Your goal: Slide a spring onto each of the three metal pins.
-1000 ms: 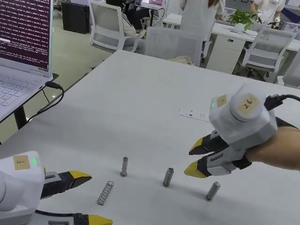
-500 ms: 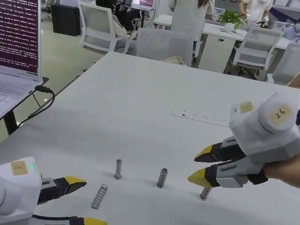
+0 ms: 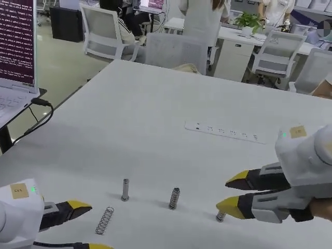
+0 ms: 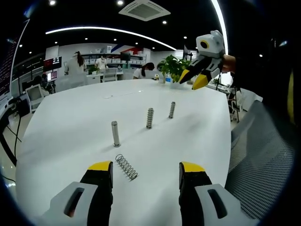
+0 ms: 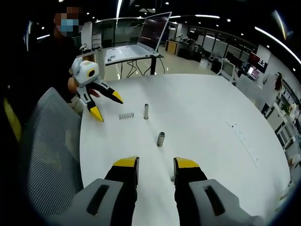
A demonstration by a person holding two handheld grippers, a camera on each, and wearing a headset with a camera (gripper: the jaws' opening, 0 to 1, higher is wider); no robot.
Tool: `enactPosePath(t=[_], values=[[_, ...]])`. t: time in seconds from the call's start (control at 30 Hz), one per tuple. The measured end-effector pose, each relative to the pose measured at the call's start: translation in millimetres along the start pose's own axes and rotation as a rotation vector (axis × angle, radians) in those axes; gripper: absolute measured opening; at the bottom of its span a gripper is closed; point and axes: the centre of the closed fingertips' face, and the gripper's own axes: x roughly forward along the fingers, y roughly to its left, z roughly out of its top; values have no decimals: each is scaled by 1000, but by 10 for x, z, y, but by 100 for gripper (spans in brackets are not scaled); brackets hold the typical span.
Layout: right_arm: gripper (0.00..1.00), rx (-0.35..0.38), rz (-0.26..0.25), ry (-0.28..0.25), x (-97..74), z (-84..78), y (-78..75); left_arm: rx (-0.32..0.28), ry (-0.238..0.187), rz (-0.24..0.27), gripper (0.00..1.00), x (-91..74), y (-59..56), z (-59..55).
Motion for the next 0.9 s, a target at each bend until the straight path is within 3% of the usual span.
enactPosePath(t=[0.63,0.9], values=[[36,127,-113,-148,-106,-248,-115,-7,18,21,47,80,72,-63],[37,152,-133,-148,-114,-342,-103,-13,39,26,44,174,138,-146]])
